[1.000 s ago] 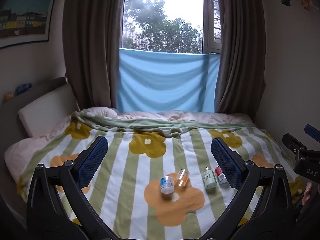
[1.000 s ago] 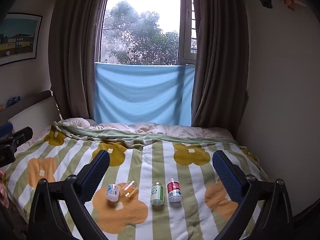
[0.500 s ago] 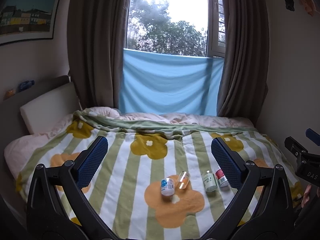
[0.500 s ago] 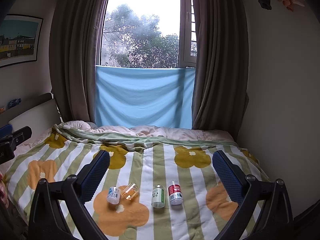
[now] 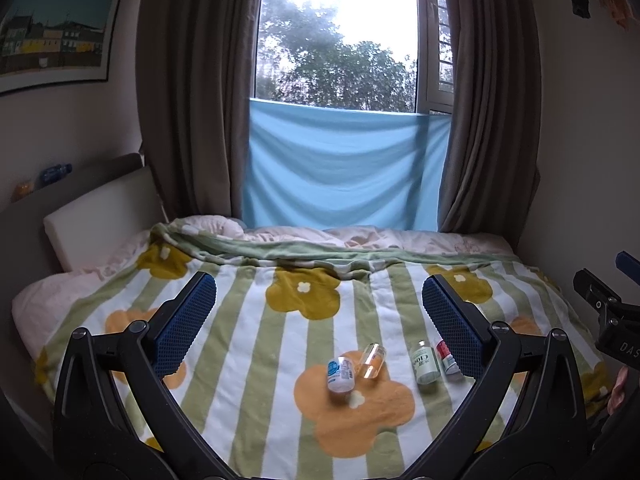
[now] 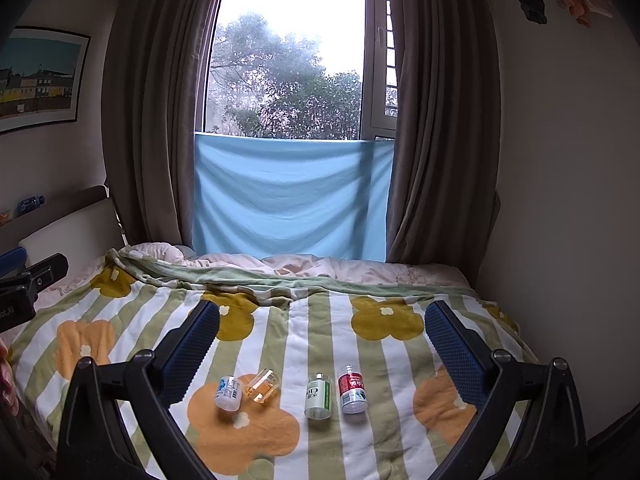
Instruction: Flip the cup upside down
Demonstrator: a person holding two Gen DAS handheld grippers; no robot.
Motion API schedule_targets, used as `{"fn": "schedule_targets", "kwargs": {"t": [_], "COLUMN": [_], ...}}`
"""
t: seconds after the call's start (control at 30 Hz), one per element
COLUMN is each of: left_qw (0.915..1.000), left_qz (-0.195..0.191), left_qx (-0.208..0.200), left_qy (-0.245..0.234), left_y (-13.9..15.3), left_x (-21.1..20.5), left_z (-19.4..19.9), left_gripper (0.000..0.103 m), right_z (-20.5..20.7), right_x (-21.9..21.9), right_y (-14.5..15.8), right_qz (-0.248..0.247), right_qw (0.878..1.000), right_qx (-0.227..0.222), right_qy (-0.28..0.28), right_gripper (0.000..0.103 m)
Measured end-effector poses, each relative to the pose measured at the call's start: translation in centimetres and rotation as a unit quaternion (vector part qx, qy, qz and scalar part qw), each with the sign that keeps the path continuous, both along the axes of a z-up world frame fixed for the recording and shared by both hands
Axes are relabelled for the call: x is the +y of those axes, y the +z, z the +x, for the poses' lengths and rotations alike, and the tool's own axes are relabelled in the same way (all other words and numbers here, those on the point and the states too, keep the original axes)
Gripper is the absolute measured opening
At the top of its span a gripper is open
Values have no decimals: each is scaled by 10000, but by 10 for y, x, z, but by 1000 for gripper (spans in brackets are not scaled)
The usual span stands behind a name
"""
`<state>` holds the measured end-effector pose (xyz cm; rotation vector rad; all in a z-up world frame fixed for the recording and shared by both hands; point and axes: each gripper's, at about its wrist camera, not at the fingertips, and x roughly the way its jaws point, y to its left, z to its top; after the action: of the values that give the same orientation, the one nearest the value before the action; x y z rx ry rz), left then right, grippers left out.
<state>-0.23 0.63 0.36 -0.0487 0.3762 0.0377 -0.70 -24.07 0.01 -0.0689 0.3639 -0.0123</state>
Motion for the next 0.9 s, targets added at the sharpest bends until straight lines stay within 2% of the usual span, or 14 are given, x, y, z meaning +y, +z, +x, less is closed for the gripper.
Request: {"fn": "schedule_targets", "kwargs": {"t": [0.9], "left_qw": [9999], "left_qz": [-81], "left_qx": [63], "left_qy": [1], "left_y": [0], "left_x": [5], "left_z": [0], "left_gripper": [103], "right_z": [-4], "right_x": [6], "right_y": [-7], "right_qz": [40], "right_qw": [9999], "right_qx": [38], "right_qy": [89], "right_gripper": [102]}}
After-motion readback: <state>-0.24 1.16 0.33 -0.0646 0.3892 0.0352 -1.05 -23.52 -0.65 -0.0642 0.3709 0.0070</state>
